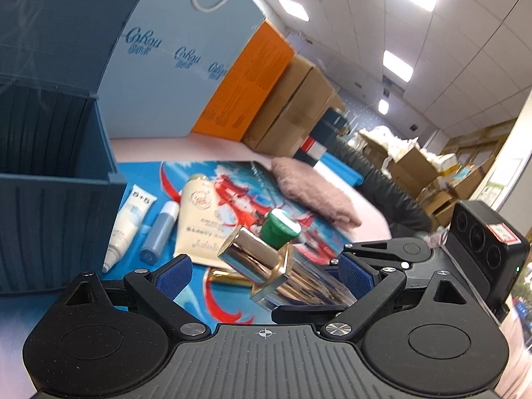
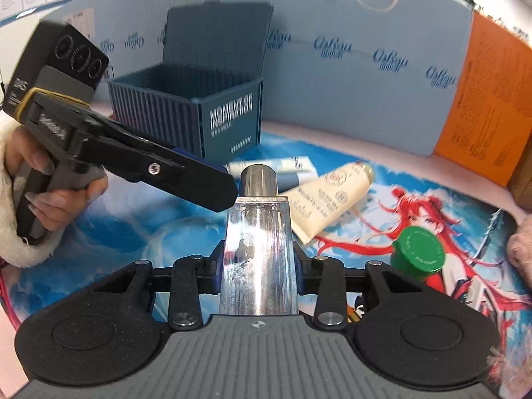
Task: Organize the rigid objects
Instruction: 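Lift the perfume bottle and lower it into the blue box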
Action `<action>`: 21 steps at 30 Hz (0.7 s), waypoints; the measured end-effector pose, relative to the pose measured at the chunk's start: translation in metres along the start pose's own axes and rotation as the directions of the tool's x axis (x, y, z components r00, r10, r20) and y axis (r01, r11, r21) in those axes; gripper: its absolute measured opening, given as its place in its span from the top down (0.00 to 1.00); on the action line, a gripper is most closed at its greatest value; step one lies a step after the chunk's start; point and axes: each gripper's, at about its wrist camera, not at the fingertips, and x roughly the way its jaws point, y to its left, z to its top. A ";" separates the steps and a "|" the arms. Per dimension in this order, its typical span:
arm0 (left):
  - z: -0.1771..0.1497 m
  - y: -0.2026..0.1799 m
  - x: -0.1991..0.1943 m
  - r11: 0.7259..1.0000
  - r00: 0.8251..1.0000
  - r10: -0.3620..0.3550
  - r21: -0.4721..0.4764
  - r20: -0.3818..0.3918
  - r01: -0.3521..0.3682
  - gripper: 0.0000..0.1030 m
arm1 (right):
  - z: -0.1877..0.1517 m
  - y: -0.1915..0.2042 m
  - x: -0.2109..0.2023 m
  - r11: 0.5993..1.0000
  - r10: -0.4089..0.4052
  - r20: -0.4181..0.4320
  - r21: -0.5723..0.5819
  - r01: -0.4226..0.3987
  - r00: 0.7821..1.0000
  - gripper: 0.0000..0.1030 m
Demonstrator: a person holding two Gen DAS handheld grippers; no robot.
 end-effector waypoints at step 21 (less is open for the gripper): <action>0.046 0.005 -0.103 0.997 0.966 0.030 -0.079 0.259 -0.010 0.17 | 0.094 0.079 -0.028 0.972 0.002 0.210 -0.229 0.047 0.978 0.66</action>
